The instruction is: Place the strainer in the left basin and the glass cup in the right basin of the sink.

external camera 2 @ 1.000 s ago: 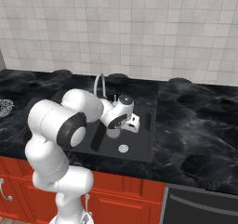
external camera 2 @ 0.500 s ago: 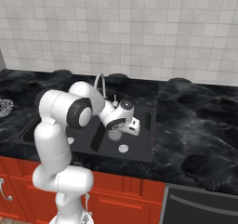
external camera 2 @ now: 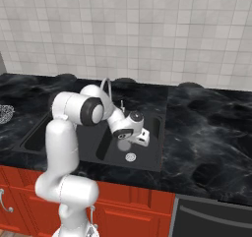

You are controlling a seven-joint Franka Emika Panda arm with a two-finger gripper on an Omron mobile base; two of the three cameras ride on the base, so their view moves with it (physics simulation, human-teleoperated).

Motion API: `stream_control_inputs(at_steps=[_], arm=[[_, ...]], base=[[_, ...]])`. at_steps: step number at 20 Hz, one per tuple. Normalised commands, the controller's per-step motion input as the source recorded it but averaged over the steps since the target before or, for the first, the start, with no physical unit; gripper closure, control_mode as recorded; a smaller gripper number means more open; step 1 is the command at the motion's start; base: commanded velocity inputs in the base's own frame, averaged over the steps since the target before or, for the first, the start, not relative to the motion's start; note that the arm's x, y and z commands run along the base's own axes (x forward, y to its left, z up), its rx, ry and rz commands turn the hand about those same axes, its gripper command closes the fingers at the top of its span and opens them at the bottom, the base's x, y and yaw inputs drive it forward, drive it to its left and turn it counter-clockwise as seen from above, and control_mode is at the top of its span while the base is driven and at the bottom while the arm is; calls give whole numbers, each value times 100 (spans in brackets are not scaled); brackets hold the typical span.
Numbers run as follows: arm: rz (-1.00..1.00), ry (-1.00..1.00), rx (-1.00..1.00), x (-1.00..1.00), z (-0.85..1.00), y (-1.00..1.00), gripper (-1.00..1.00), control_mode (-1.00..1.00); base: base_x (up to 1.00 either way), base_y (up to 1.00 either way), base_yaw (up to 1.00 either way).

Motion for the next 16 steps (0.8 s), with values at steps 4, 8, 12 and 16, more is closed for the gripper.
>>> stream_control_inputs(at_steps=[4, 8, 12, 16], arm=[[0, 0, 0, 21, -36, -6, 100, -100], [0, 0, -1, 25, -38, -2, 100, -100], [0, 0, -1, 29, -37, 0, 100, -100], [0, 0, -1, 27, -36, 0, 100, -100]], base=[[0, 0, 0], [0, 0, 0], [0, 0, 0], [0, 0, 0]])
